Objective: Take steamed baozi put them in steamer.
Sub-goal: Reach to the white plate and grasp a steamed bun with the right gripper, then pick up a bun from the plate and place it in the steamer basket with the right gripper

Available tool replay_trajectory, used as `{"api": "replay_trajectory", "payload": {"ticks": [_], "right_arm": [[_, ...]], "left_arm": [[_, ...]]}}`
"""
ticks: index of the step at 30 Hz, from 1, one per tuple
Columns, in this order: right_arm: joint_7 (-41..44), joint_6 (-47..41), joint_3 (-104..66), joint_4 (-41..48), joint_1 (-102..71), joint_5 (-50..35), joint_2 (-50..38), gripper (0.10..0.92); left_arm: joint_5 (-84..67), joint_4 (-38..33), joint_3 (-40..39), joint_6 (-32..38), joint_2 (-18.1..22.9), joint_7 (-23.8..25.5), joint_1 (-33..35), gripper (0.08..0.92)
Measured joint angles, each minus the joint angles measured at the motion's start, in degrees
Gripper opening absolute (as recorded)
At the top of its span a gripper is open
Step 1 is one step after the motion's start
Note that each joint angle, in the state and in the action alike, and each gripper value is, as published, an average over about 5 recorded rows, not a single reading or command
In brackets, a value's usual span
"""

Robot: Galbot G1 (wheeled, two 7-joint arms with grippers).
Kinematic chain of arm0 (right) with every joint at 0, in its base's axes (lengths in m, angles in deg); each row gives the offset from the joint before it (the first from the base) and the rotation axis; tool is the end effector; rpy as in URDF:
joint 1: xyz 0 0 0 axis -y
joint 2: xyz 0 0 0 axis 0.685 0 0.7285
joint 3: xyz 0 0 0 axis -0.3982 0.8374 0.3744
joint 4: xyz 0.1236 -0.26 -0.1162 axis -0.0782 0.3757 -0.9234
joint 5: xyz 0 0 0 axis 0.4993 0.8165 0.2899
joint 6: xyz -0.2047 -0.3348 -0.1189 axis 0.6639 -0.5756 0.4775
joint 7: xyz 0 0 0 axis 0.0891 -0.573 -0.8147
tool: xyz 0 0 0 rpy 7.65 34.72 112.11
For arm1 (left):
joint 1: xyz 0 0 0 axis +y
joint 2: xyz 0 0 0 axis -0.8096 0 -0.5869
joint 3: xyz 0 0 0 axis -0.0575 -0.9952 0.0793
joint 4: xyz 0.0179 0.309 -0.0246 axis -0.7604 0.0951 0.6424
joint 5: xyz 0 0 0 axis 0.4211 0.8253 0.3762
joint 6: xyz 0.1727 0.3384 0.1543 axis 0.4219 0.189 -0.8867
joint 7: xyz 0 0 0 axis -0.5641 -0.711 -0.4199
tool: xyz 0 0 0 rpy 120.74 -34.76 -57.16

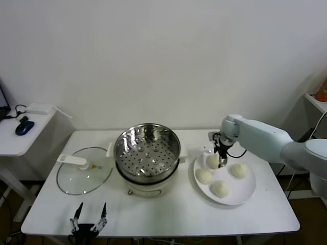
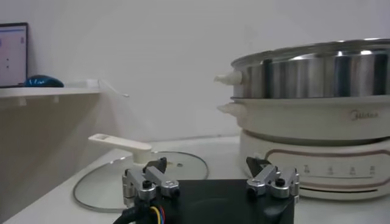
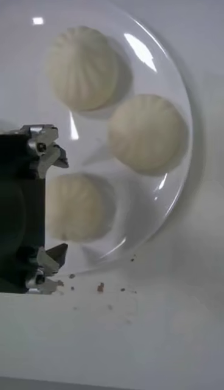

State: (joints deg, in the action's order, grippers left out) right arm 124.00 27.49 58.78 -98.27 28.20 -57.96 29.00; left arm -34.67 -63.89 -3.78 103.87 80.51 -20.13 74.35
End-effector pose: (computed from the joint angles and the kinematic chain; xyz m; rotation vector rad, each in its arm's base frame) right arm 0.6197 -0.0356 -0.2455 1.1801 -1.2748 1.3156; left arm 0.1636 0.0868 -0.4352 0.0471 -3.0705 -0.1066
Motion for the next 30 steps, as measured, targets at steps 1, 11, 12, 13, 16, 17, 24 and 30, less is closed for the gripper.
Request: {"api": "replay_trajectory", "payload": {"ticks": [1, 11, 12, 13, 16, 17, 24, 30], "right_arm": [[0.05, 0.0, -0.01, 0.06, 0.01, -0.01, 0.07, 0.692], [1.12, 0.3, 1.7, -1.55, 2.55, -1.74, -0.31, 0.644], [1.31, 0.48, 2.2, -2.19, 3.39, -2.19, -0.54, 0.641], [1.51, 0.71, 2.78, -2.97, 4.44, -2.72, -0.78, 0.639], [2.19, 1.78, 4.88, -5.93, 8.46, -4.57, -1.51, 0.637], [2.44, 2.3, 5.67, -7.07, 10.07, -5.25, -1.69, 0.636], [4.37, 8.68, 9.98, -14.02, 21.4, -10.36, -1.63, 0.636], [4.84, 16.27, 11.53, -16.85, 28.15, -12.45, 0.7, 0.647]], "left_arm": [[0.04, -0.02, 0.07, 0.02, -0.01, -0.01, 0.04, 0.823], [0.2, -0.1, 0.4, 0.21, -0.13, -0.04, 0.14, 0.823], [0.22, -0.11, 0.41, 0.23, -0.13, -0.04, 0.2, 0.823], [0.23, -0.11, 0.43, 0.26, -0.14, -0.04, 0.25, 0.823], [0.32, 0.0, 0.46, 0.37, -0.19, -0.05, 0.29, 0.823], [0.37, 0.07, 0.46, 0.4, -0.2, -0.06, 0.25, 0.823], [0.8, 0.53, 0.28, 0.46, -0.18, -0.13, -0.13, 0.823], [0.93, 0.69, 0.2, 0.48, -0.18, -0.19, -0.45, 0.823]]}}
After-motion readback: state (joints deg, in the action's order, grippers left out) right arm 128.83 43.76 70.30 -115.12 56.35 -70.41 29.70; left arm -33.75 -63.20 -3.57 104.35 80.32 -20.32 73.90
